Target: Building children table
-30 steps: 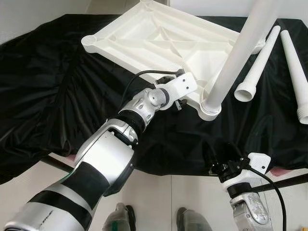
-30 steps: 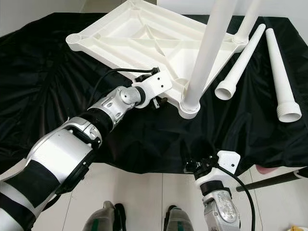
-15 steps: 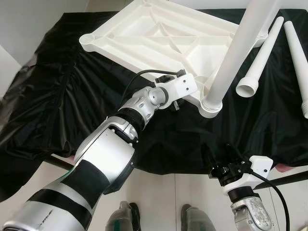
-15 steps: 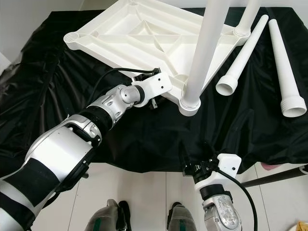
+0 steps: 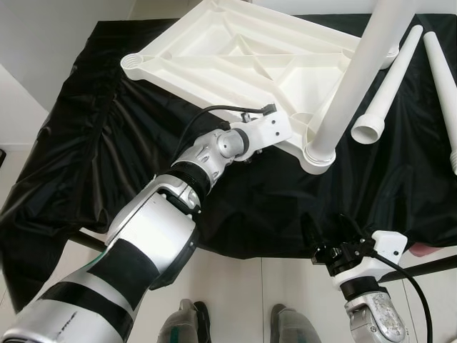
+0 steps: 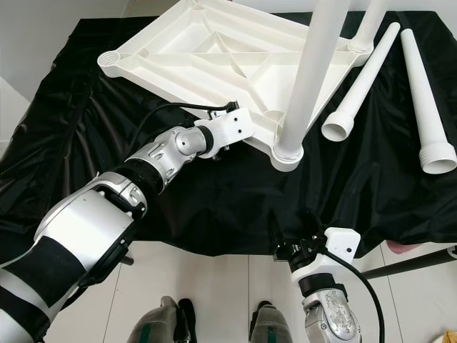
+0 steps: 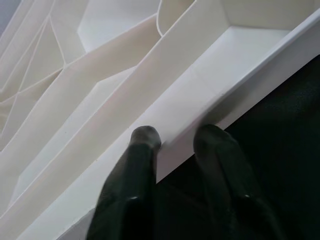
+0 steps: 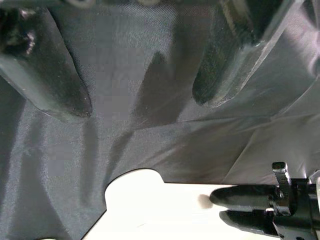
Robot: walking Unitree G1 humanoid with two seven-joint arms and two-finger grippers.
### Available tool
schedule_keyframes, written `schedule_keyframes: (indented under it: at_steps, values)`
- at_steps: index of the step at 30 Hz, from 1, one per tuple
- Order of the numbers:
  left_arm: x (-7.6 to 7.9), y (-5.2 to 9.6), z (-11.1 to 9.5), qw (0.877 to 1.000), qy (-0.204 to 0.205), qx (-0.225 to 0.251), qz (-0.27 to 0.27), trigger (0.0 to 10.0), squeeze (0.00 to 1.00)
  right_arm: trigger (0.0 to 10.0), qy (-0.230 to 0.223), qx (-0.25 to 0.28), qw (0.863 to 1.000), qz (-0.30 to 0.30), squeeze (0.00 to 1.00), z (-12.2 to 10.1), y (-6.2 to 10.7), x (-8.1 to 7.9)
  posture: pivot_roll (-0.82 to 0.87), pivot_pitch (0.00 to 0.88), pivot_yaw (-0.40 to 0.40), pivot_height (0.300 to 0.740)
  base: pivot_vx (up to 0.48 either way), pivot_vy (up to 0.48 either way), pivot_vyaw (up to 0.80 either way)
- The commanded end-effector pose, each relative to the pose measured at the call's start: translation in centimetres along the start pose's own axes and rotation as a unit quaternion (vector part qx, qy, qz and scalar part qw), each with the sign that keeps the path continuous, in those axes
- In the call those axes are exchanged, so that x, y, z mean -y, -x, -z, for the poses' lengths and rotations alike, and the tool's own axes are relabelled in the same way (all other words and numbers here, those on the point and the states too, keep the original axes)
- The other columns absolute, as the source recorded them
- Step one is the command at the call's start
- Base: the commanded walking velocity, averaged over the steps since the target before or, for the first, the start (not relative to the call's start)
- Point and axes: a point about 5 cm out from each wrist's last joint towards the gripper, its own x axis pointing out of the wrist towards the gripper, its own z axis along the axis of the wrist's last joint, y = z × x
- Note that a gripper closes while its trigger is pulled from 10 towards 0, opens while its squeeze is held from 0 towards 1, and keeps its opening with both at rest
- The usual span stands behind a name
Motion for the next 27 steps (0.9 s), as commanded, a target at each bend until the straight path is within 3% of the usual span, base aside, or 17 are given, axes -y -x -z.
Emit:
schedule_keyframes:
  at_steps: [1, 5, 6, 13, 14, 17, 25, 26, 27]
  values:
    - [3.0, 0.2, 2.2, 0.989, 0.034, -0.035, 0.138, 0.0, 0.04, 10.0, -0.004, -0.028, 1.0, 0.004, 0.0, 1.0, 0.3, 0.0, -0.18, 0.209, 0.132, 0.74, 0.0, 0.0, 0.0]
    - [3.7, 0.4, 2.5, 0.983, 0.027, -0.029, 0.178, 0.0, 0.03, 10.0, -0.002, -0.027, 1.0, 0.002, 0.0, 0.9, 0.1, 0.0, -0.18, 0.208, 0.134, 0.74, 0.0, 0.0, 0.0]
    - [4.7, 0.5, 2.7, 0.976, 0.018, -0.022, 0.217, 0.0, 0.0, 10.0, 0.0, -0.027, 1.0, 0.001, 0.0, 1.0, 0.0, 0.0, -0.18, 0.208, 0.135, 0.74, 0.0, 0.0, 0.0]
    - [5.2, 0.5, 2.6, 0.973, 0.013, -0.014, 0.23, 0.0, 0.01, 10.0, 0.002, -0.028, 1.0, 0.003, 0.0, 1.0, 0.0, 0.1, -0.18, 0.208, 0.135, 0.74, 0.0, 0.0, 0.0]
    - [4.4, 0.3, 2.1, 0.977, 0.042, -0.006, 0.208, 10.0, 1.0, 10.0, 0.003, -0.028, 1.0, 0.004, 0.0, 1.0, 0.0, 0.2, -0.18, 0.206, 0.132, 0.74, 0.0, 0.0, 0.0]
    - [3.7, 0.3, 1.5, 0.98, 0.056, 0.002, 0.193, 10.0, 1.0, 10.0, 0.003, -0.027, 1.0, 0.003, 0.0, 1.0, -0.1, 0.2, -0.18, 0.205, 0.132, 0.74, 0.0, 0.0, 0.0]
    - [2.5, 0.2, 0.8, 0.987, 0.033, 0.008, 0.16, 10.0, 1.0, 10.0, -0.002, -0.021, 1.0, -0.006, 0.0, 0.6, 0.1, -0.1, -0.19, 0.209, 0.139, 0.74, 0.0, 0.0, 0.0]
    - [2.4, 0.2, 0.7, 0.987, 0.031, 0.007, 0.155, 10.0, 0.89, 10.0, -0.004, -0.017, 1.0, -0.009, 0.0, 0.4, 0.2, -0.2, -0.2, 0.212, 0.144, 0.74, 0.0, 0.0, 0.0]
    - [2.4, 0.2, 0.7, 0.988, 0.027, 0.005, 0.153, 10.0, 0.18, 10.0, -0.004, -0.014, 1.0, -0.01, 0.0, 0.3, 0.4, -0.3, -0.21, 0.214, 0.146, 0.74, 0.0, 0.0, 0.0]
